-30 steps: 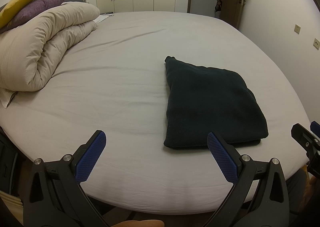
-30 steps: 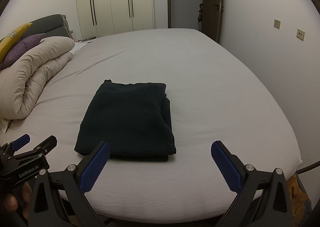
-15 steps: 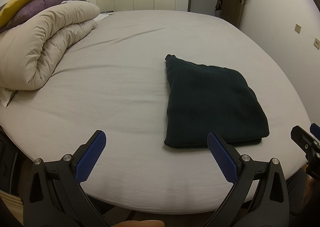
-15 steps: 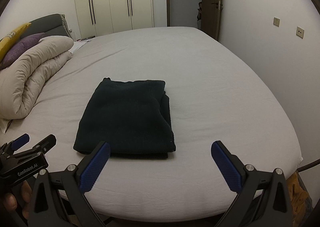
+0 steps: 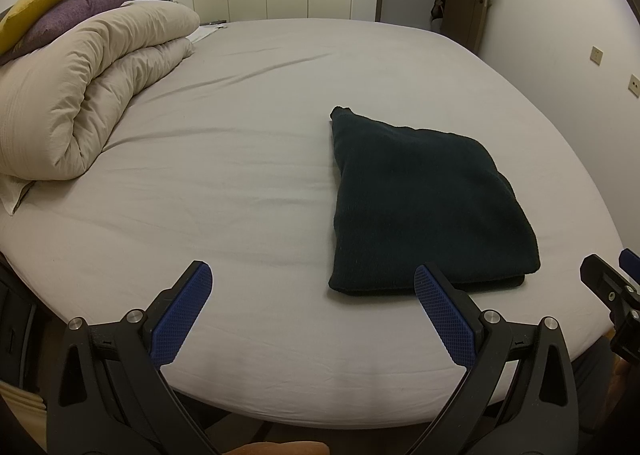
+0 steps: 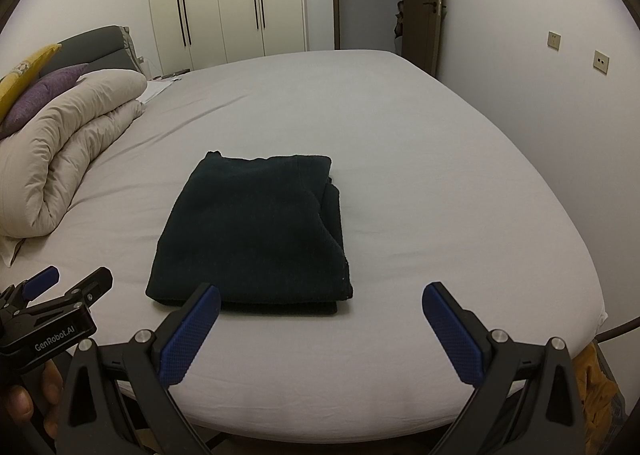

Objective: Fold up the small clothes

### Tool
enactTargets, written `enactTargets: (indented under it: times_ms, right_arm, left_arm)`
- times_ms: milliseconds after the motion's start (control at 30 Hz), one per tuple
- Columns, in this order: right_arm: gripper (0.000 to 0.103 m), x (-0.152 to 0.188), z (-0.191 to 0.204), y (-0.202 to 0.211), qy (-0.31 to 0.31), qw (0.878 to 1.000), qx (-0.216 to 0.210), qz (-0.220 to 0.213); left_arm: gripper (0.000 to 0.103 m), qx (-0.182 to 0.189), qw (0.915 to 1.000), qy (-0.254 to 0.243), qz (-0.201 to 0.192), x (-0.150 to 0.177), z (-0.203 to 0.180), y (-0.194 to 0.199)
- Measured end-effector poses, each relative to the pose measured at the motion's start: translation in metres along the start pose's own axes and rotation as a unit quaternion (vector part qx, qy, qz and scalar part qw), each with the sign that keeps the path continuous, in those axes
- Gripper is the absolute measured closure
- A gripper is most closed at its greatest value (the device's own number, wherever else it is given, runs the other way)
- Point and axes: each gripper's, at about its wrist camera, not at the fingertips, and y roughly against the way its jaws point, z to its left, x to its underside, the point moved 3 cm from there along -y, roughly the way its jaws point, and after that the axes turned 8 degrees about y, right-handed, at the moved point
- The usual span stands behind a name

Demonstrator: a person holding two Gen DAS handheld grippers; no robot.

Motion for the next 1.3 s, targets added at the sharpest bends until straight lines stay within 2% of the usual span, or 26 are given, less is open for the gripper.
enactTargets:
  times_ms: [1300]
  right_arm:
    - [0.0, 0.0015, -0.0006, -0.0042, 0.002, 1.0, -0.005, 0.004]
  left_arm:
    - [0.0, 0.002, 0.9999, -0.003, 0.011, 0.0022, 0.0043, -0.0063]
